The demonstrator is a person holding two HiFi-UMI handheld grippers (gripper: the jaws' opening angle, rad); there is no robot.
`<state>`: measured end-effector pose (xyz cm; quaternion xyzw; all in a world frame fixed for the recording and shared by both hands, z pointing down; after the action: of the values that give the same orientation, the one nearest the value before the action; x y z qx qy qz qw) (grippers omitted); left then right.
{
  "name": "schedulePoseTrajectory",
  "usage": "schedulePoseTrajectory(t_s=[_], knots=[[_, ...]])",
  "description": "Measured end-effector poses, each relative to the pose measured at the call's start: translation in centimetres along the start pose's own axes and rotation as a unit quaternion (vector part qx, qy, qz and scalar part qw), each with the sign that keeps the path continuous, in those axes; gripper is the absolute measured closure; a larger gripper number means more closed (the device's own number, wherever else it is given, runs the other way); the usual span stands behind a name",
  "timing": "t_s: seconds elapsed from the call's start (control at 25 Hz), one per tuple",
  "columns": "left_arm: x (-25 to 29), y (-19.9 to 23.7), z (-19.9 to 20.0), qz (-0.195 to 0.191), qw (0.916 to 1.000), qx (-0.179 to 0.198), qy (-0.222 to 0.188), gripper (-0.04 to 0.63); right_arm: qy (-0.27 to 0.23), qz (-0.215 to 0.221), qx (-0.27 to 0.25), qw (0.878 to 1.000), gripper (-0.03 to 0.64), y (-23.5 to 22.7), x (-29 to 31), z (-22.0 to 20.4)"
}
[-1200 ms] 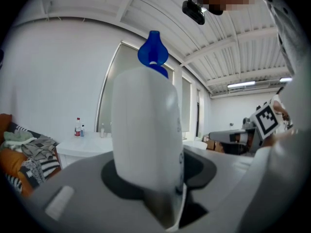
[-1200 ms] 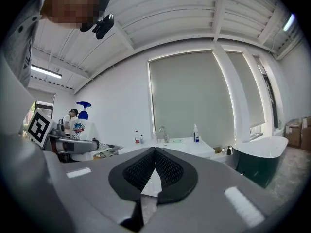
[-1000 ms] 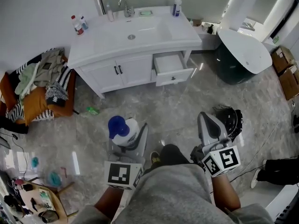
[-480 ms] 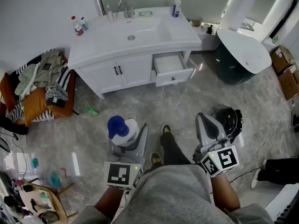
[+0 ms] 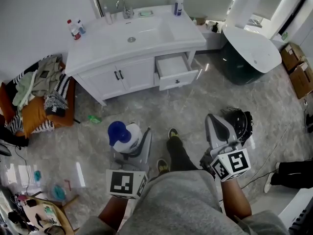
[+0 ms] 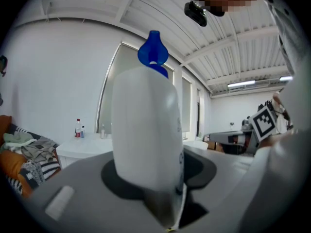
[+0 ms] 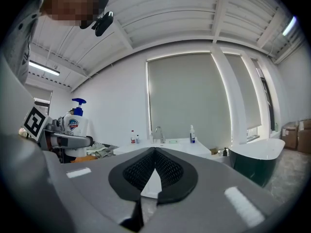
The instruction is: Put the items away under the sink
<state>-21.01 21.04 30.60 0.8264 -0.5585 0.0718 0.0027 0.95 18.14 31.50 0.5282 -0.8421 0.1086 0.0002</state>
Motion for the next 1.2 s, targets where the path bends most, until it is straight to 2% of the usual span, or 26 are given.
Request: schedulePoseTrajectory(t_s=[0.4, 0.72, 1.0, 1.2], knots=[[3.5, 0.4, -0.4, 0.001, 1.0000, -0.001, 0.006, 0.407, -0.010, 0.003, -0.026, 1.000, 0.618, -2.5, 2.2, 1.8], [8.5, 0.9, -0.1, -0.008, 0.9998, 0.001, 0.016, 0.407, -0.002, 0.001, -0.081, 0.997, 0.618, -6.1, 4.9, 4.5], [13.8, 1.4, -0.1, -0.012, 0.9996, -0.004, 0.027, 0.407, 0.013, -0.005, -0.090, 0.996, 0.618, -9.8, 8.6, 4.6], [17.0, 1.8, 0.3, -0.011, 0.9992, -0.002, 0.038, 0.407, 0.017, -0.002, -0.070, 0.997, 0.617, -12.1, 11.4, 4.9]])
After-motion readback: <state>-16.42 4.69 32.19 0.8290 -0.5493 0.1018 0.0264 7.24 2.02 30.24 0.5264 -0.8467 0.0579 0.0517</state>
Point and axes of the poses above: the fingertips, and each gripper's own axes: x forward along the fingers, y to its left, z out of its top, the point moved 2 cm from there along -x, backward along the fingers, and after that the axes turned 7 degrees about x, right-handed, at the moved point
